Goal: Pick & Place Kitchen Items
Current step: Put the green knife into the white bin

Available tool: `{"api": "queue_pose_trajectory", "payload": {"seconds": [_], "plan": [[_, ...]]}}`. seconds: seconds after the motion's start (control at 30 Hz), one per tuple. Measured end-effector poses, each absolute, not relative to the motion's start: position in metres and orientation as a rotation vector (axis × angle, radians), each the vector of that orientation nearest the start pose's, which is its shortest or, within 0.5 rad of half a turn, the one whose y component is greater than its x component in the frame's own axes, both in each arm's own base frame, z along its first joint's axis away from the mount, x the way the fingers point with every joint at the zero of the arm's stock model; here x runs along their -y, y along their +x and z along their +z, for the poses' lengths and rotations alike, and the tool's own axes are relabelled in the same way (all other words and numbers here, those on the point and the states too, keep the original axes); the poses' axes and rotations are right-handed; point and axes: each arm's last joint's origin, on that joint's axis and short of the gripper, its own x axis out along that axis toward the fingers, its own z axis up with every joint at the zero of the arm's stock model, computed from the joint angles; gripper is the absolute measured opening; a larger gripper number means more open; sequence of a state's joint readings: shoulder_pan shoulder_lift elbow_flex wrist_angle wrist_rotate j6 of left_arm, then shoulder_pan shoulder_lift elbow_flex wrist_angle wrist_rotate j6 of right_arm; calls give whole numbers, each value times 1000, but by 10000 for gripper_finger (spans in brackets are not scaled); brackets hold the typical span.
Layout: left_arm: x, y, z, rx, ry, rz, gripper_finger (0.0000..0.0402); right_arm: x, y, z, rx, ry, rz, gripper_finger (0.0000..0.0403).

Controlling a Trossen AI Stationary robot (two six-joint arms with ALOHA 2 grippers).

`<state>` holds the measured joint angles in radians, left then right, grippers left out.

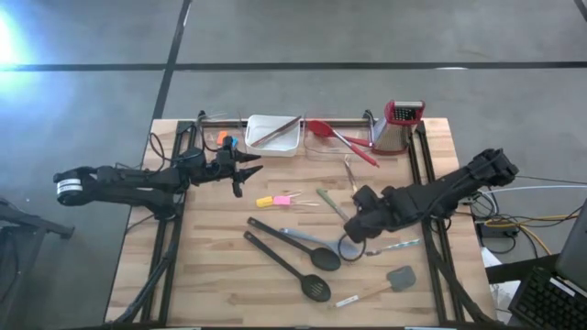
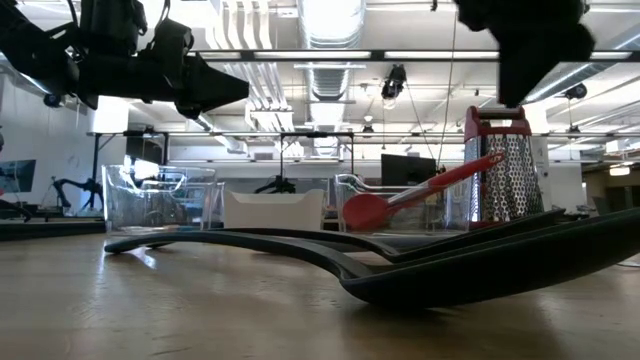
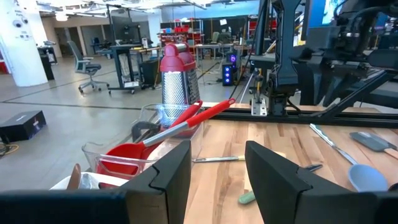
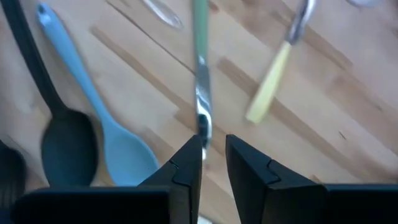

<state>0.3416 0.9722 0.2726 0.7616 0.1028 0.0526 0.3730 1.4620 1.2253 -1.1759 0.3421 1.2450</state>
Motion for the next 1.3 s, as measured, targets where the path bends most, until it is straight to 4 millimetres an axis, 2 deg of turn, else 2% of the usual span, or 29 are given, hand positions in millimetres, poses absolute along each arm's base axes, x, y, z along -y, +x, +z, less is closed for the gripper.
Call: {"api": "queue_pose_trajectory", "payload": {"seconds": [0.13, 0.4, 0.97, 1.2, 1.3], "plan": [[-62, 183, 216, 54, 66, 240, 156, -75, 253, 273, -1070, 553, -723, 84], [-62, 183, 216, 55, 66, 240, 156, -52, 260, 267, -1053, 574, -767, 110], [-62, 183, 216, 55, 66, 240, 156, -9, 280, 225, -924, 600, -652, 192], [-62, 183, 216, 56, 66, 240, 156, 3, 289, 205, -905, 598, -649, 193], [-62, 183, 216, 59, 67, 240, 156, 8, 296, 193, -970, 580, -646, 192]]}}
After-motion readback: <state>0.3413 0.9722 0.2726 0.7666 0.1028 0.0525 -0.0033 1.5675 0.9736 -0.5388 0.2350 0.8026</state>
